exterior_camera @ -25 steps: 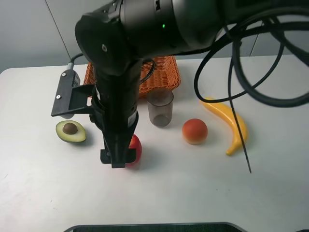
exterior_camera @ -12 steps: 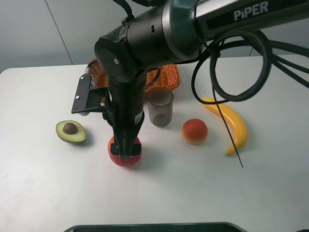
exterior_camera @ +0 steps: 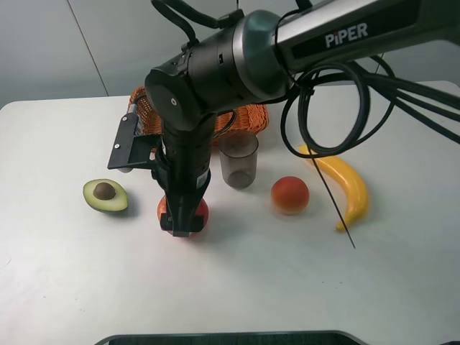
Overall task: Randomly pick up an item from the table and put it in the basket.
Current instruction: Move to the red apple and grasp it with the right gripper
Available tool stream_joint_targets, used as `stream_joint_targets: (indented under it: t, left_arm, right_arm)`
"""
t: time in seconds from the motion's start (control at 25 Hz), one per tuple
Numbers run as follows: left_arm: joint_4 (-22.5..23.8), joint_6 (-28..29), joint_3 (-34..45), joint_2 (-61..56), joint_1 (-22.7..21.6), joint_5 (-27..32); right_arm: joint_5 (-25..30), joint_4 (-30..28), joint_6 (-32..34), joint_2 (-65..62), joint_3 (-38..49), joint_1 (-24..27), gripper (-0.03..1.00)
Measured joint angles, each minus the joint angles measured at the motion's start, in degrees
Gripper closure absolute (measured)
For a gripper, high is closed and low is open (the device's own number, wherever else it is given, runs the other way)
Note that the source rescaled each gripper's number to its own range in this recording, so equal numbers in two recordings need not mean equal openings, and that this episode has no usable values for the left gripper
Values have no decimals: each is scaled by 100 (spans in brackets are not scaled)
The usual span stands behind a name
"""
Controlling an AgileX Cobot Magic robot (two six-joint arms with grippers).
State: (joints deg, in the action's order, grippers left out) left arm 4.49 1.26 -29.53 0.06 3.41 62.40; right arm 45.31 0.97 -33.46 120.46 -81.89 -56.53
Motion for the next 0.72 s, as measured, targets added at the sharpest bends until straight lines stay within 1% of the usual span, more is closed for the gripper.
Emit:
stream_joint_targets:
  t: [0.24,0.72]
  left_arm:
    - [0,0,0,0,0,0]
    - [0,0,0,0,0,0]
  right_arm:
    - [112,0,0,12,0,0,-3]
    - [-197,0,0,215,0,0,-3]
